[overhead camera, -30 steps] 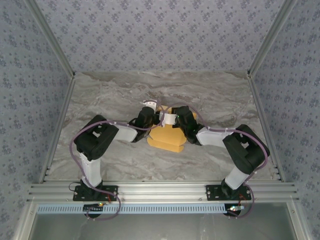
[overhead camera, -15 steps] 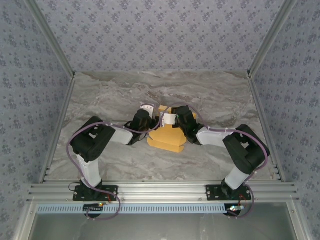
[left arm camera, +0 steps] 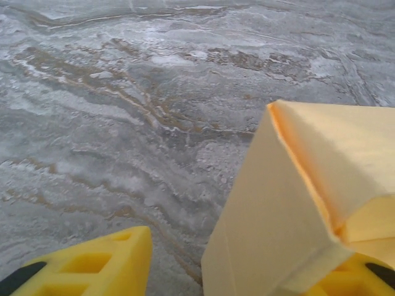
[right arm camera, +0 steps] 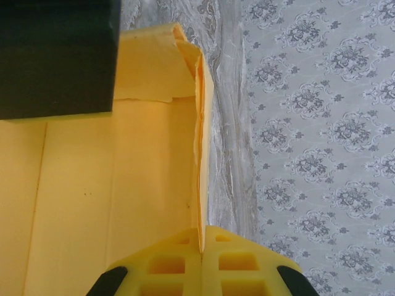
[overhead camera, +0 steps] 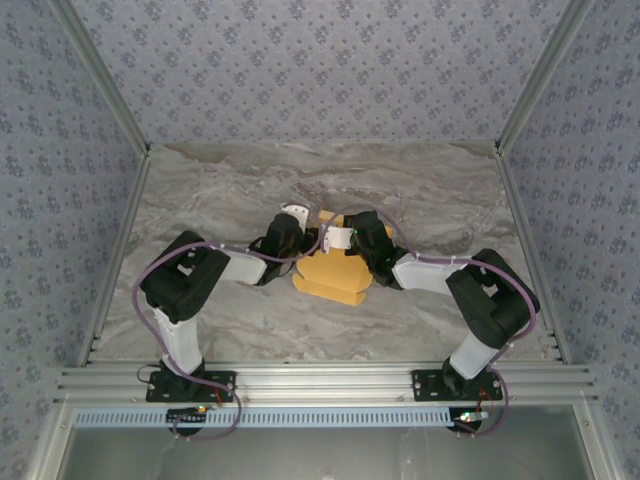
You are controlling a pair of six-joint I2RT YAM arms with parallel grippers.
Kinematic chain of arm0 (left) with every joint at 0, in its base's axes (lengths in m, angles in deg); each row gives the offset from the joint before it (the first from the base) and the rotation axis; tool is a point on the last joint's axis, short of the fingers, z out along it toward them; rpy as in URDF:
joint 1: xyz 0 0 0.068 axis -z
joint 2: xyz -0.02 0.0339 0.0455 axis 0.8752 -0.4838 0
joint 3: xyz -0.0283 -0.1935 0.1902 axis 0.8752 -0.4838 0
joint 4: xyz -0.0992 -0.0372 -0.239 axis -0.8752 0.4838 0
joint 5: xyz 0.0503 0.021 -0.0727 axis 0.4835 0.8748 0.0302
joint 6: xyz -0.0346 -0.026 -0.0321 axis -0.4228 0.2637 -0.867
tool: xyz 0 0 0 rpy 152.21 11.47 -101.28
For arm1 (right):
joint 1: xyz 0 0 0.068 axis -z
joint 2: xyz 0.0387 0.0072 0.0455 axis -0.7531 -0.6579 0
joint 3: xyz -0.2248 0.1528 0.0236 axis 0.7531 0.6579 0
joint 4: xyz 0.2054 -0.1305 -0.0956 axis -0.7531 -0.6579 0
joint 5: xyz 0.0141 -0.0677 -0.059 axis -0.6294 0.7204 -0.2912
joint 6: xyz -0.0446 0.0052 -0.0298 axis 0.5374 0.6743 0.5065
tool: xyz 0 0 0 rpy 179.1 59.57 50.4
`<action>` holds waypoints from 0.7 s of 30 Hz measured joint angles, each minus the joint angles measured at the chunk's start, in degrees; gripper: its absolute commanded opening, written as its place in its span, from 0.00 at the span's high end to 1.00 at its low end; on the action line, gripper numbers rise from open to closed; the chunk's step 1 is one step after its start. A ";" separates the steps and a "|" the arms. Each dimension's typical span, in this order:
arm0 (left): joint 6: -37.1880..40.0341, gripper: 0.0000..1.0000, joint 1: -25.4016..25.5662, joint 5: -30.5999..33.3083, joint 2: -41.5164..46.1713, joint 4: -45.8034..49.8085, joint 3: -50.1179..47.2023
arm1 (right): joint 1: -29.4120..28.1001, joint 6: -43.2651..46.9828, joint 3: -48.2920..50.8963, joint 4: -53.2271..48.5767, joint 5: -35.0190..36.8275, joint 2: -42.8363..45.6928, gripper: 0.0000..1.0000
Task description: Fold the paper box
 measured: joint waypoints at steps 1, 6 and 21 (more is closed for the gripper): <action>0.00 0.59 -0.02 -0.17 -0.17 0.04 0.33 | -0.02 -0.02 0.00 -0.02 0.00 0.00 1.00; 0.42 0.70 0.09 -1.27 -0.90 -0.02 1.22 | 0.04 -0.17 -0.04 -0.13 0.17 0.00 1.00; 0.55 0.81 0.61 -0.28 -0.87 0.04 1.36 | 0.00 -1.07 -0.15 -0.15 0.15 0.00 0.97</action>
